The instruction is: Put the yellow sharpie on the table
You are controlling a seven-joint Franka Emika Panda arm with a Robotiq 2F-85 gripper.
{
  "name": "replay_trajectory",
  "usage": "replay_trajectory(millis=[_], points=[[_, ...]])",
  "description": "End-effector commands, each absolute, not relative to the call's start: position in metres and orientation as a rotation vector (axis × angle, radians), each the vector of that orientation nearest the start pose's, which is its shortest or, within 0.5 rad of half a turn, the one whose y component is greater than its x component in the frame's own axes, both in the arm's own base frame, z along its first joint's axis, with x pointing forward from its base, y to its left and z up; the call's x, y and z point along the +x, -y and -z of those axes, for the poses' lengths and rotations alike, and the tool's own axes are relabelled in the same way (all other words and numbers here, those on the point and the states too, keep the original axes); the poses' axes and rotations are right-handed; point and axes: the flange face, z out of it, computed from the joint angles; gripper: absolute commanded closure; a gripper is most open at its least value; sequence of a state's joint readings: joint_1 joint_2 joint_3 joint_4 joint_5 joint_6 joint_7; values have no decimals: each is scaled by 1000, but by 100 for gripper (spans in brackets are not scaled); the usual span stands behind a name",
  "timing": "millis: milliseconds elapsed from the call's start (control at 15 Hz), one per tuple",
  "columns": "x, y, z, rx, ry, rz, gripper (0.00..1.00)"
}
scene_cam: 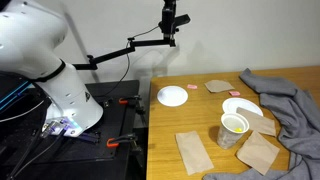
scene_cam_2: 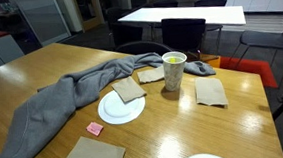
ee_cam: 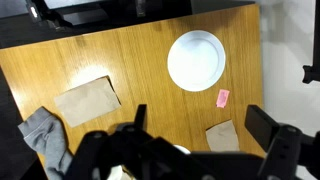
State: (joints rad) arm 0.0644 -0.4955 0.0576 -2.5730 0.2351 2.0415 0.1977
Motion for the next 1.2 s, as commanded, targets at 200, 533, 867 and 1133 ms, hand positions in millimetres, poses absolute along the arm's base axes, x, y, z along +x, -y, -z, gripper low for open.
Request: replay_trajectory(millis=[200, 533, 867, 1133], points=[[379, -59, -427, -2954, -287, -94, 0], [380, -60, -428, -2955, -295, -85, 0], [403, -40, -450, -2944, -436, 81, 0], [430, -11, -462, -2953, -593, 201, 0]])
